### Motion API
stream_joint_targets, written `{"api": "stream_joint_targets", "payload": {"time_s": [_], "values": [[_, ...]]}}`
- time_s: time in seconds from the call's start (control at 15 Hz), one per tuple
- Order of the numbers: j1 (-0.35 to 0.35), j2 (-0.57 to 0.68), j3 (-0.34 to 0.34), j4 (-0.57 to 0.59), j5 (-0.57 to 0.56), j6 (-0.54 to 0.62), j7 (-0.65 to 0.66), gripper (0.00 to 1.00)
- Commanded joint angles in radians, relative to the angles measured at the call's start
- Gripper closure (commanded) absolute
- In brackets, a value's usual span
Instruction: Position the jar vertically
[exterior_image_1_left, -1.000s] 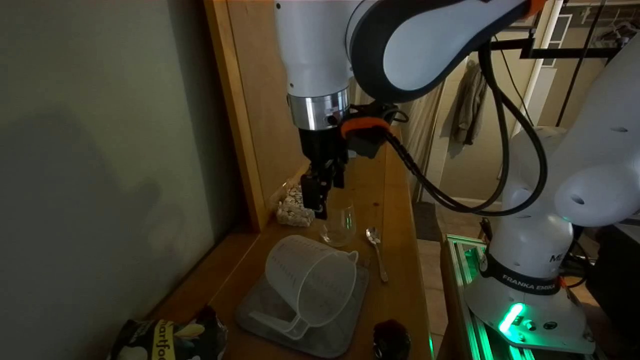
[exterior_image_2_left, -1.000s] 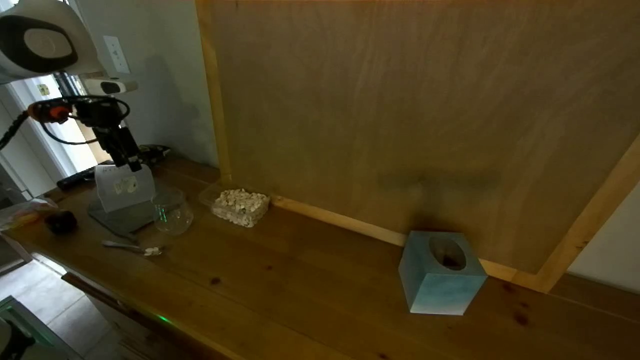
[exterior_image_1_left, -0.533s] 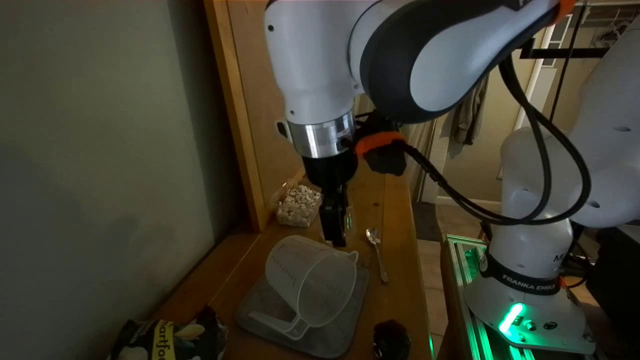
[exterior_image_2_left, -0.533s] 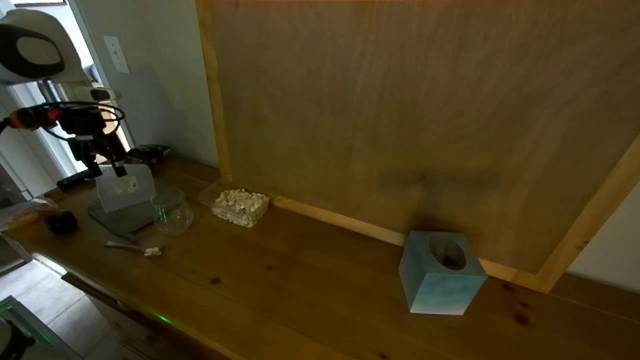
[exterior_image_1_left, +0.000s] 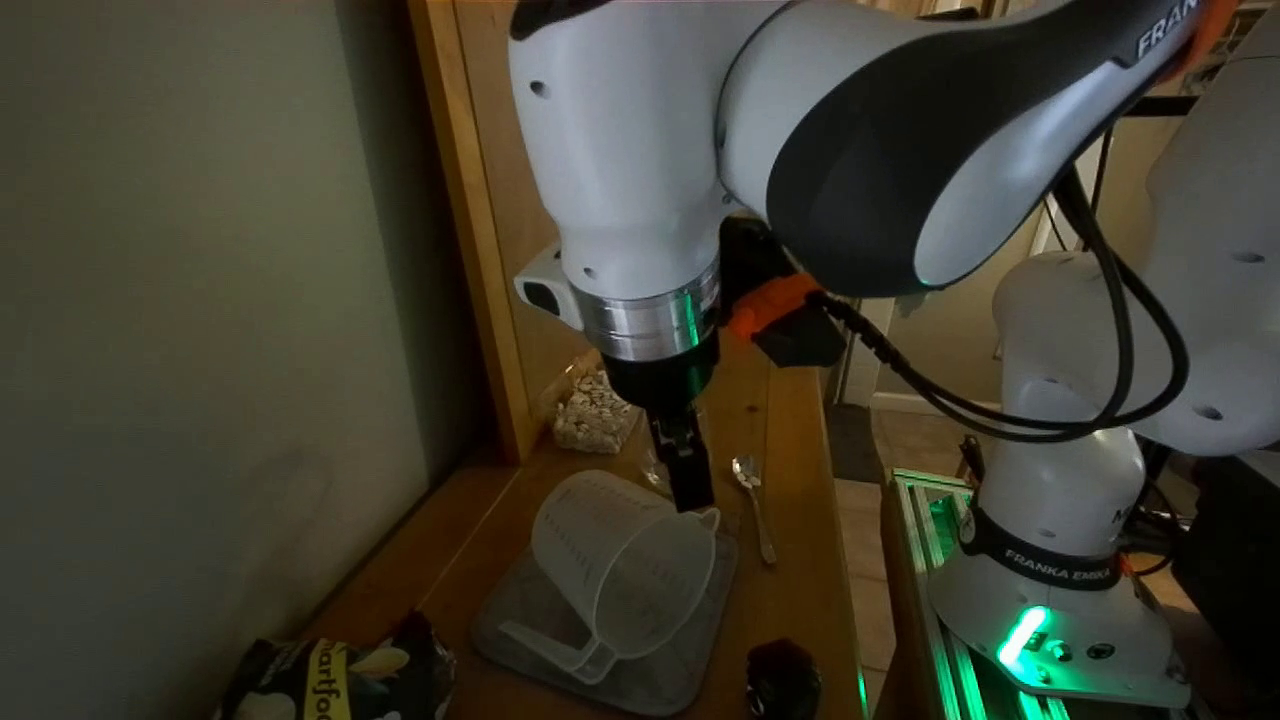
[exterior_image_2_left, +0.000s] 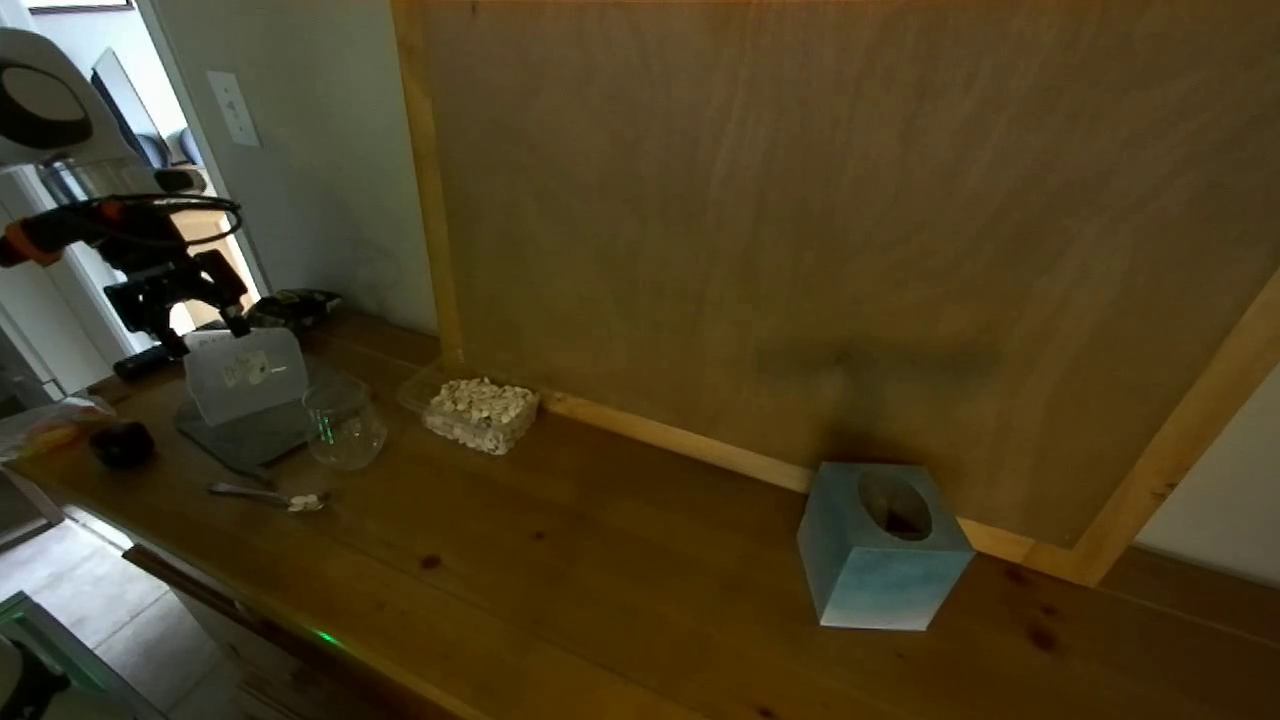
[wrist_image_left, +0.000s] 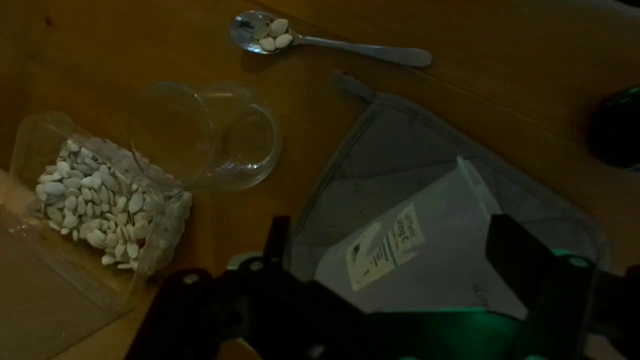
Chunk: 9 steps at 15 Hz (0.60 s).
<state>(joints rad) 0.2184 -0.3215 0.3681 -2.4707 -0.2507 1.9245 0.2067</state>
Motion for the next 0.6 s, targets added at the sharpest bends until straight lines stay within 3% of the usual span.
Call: {"api": "stream_joint_targets", "payload": {"time_s": [0.0,0.53], "values": [[0.014,0.017,-0.015,0.027,-0.032,0.0,-0.015,0.0],[0.022,0.016,-0.018,0.053,-0.02,-0.019,-0.003,0.0]]}}
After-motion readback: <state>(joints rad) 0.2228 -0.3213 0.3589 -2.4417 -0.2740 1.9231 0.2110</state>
